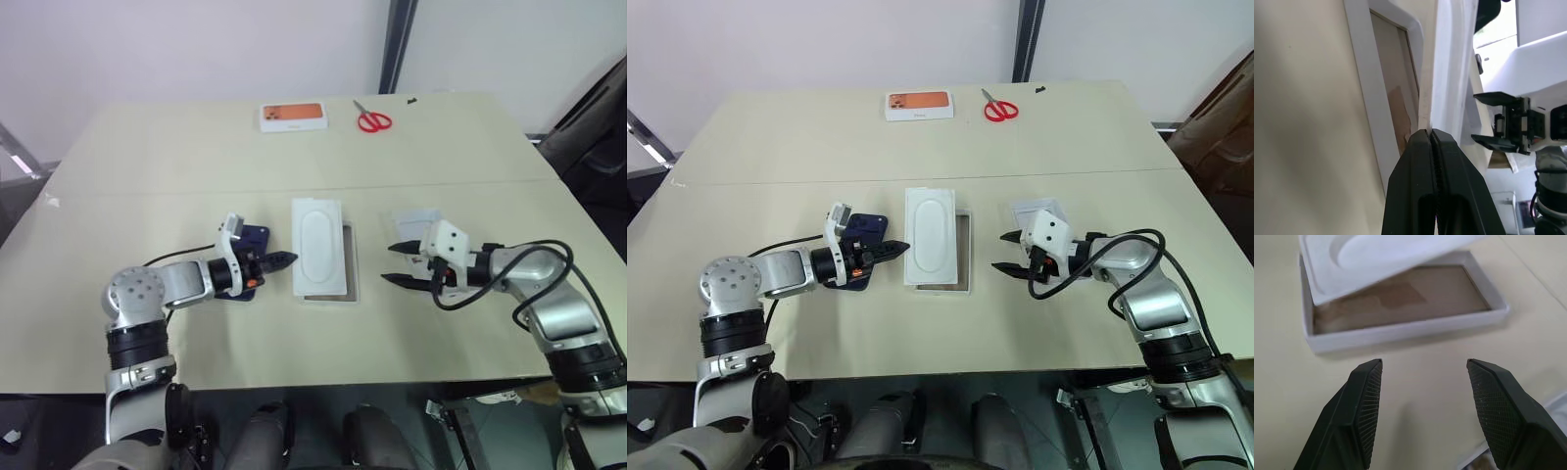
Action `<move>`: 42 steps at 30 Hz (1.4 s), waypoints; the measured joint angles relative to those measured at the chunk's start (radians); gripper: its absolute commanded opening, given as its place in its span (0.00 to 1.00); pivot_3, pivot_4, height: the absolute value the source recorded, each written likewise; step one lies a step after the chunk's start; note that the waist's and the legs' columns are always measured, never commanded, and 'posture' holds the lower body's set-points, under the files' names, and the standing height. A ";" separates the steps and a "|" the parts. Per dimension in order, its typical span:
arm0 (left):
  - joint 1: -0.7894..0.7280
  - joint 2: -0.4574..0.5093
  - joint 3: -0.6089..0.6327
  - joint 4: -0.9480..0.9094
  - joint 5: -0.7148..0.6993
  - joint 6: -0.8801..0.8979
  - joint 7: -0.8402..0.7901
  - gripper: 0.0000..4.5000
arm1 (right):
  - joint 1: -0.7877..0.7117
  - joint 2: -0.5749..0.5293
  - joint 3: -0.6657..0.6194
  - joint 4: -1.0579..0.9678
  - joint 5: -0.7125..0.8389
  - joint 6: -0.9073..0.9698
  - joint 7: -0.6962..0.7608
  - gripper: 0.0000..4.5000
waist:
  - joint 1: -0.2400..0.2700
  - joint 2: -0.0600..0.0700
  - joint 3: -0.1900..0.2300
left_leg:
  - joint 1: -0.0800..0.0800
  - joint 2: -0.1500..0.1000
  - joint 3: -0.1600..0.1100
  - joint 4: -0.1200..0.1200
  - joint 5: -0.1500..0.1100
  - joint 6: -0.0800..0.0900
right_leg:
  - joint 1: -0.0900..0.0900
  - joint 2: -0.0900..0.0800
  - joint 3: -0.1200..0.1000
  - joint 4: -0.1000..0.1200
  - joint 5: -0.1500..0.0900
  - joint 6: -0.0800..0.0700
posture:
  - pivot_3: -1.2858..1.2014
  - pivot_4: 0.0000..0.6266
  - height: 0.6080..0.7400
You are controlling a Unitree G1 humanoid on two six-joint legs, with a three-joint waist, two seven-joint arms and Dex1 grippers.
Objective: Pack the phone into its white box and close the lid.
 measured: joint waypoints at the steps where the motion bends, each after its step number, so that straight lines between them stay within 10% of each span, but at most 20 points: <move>1: 0.001 -0.006 -0.008 0.000 0.002 -0.002 0.002 0.00 | 0.000 0.003 0.000 0.000 -0.003 -0.008 -0.004 0.64 | 0.001 0.000 0.000 | 0.000 0.000 0.000 0.000 0.000 0.000 | 0.000 0.000 0.000 0.000 0.000 0.000 | 0.52 0.24 0.95; 5: 0.001 -0.017 -0.022 0.002 0.020 -0.019 0.007 0.14 | 0.000 0.015 0.004 -0.004 -0.006 -0.021 -0.024 0.65 | 0.002 0.000 0.000 | 0.000 0.000 0.000 0.000 0.000 0.000 | 0.000 0.000 0.000 0.000 0.000 0.000 | 0.52 0.24 0.95; 11: 0.001 -0.005 -0.027 0.003 0.027 -0.030 0.004 0.78 | 0.000 0.019 0.005 -0.004 -0.012 -0.024 -0.038 0.65 | 0.002 0.000 0.000 | 0.000 0.000 0.000 0.001 0.000 0.000 | 0.000 0.000 0.000 0.000 0.000 0.000 | 0.52 0.24 0.95; 22: 0.006 0.032 -0.085 -0.072 0.067 -0.143 -0.057 0.78 | -0.099 0.135 0.024 0.000 -0.003 -0.009 -0.104 0.65 | -0.002 0.000 0.000 | 0.000 0.000 0.000 0.000 0.000 -0.001 | 0.000 0.000 0.000 0.000 0.000 0.000 | 0.52 0.24 0.95; 29: 0.121 0.262 -0.243 -0.138 0.306 -0.539 -0.335 0.80 | -0.158 0.240 0.117 0.025 -0.057 0.018 -0.174 0.02 | -0.001 0.001 0.000 | 0.000 0.000 0.000 -0.002 0.001 -0.002 | -0.002 0.000 0.001 0.000 0.000 0.000 | 0.52 0.24 0.95; 42: 0.171 0.316 -0.282 -0.081 0.442 -0.757 -0.455 0.80 | -0.254 0.274 0.296 0.164 -0.242 0.104 -0.192 0.01 | -0.001 0.000 0.000 | 0.000 -0.001 -0.001 -0.002 0.001 -0.001 | -0.002 -0.001 0.000 0.000 0.000 0.000 | 0.52 0.24 0.95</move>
